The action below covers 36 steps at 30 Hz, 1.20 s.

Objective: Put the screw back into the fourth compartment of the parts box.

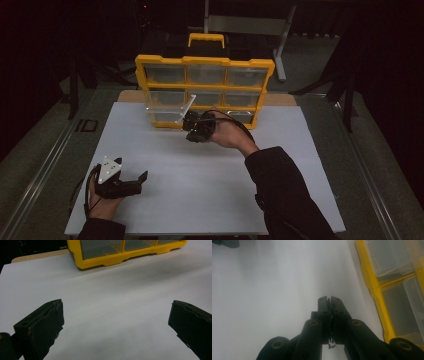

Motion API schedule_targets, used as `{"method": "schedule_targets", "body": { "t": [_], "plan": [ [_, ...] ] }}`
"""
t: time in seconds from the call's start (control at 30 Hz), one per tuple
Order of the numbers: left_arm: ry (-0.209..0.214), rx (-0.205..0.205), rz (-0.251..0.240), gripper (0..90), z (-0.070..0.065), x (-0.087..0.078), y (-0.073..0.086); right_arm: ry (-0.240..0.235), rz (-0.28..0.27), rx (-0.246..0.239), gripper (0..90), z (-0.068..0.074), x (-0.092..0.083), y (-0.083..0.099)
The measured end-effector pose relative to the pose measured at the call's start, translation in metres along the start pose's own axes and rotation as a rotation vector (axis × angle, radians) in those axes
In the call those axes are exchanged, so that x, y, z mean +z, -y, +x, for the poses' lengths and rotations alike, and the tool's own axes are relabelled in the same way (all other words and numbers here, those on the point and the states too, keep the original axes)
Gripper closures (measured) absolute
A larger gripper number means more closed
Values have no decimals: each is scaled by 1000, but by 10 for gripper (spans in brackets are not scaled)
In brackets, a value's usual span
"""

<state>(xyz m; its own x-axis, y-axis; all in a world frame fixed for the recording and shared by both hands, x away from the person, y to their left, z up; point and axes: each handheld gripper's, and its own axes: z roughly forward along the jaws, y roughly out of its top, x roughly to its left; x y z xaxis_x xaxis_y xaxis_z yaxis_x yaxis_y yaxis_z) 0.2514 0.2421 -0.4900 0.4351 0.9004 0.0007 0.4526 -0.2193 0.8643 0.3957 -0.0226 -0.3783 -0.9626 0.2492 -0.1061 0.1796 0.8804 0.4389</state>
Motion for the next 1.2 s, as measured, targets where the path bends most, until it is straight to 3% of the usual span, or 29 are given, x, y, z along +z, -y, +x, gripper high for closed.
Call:
{"method": "schedule_targets", "body": {
  "t": [0.57, 1.2],
  "plan": [
    [-2, -2, -4, 9, 0, 0, 0, 41, -47, 17, 870, -6, -23, -14],
    [0, -6, -6, 9, 1, -1, 0, 90, -118, 94, 870, -18, -44, -29]
  ]
}}
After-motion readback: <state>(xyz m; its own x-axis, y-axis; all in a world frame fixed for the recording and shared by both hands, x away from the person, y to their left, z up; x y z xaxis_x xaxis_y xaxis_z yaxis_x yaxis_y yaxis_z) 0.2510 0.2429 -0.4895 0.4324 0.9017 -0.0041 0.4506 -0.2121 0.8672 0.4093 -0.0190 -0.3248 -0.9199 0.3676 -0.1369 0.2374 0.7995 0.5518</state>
